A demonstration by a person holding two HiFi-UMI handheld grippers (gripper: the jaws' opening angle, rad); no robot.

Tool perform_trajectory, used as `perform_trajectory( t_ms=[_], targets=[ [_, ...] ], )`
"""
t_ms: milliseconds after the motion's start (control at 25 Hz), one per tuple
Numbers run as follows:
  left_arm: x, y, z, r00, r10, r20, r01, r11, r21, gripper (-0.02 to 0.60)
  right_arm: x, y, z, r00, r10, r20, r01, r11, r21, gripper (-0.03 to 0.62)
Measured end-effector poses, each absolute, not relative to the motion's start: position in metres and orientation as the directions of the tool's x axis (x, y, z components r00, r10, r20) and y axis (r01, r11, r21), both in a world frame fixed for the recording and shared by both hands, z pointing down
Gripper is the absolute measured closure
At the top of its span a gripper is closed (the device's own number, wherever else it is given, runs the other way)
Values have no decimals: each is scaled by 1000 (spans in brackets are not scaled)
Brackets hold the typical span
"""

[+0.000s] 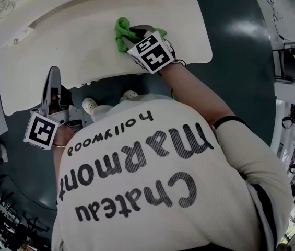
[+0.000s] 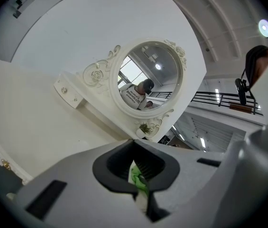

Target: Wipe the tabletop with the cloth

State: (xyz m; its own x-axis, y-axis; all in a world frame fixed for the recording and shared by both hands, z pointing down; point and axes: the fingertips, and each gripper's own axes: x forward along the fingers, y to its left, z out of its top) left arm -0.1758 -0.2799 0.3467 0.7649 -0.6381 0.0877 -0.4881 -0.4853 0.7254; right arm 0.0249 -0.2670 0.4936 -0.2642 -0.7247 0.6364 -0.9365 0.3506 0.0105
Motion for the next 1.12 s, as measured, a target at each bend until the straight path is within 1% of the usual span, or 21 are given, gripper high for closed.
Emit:
perform_trajectory(
  t_ms=[80,240,440,680,760,880,1040,1120],
  targets=[
    [-169,-279,342,772,-630,81,-480,-495,724,574,41,-261,492,-238,-734,636,-949,316,9,479],
    [-196,-285,325,765,-641,63,-480,-502,719,574,41,-257,483,-213,-752,624,-954,298,33,479],
    [-224,-290,333,754,-652,78,-493,-484,723,574,55,-249,499,-162,-783,600,-953,282,111,479],
    [-248,-295,354,747,-652,127,-519,-453,725,574,96,-246,513,-139,-757,638,-976,213,41,473],
    [-264,-299,357,743,-654,138,-527,-446,723,574,92,-252,499,-117,-776,619,-985,169,25,473],
    [-282,-303,353,747,-652,131,-519,-448,728,574,51,-264,463,-171,-823,542,-984,171,-51,473],
    [-241,-296,357,764,-634,122,-502,-465,729,574,22,-273,447,-328,-815,477,-944,261,-203,477],
    [-240,-294,362,761,-635,129,-510,-464,724,574,-8,-278,449,-398,-793,460,-915,313,-254,479]
  ],
)
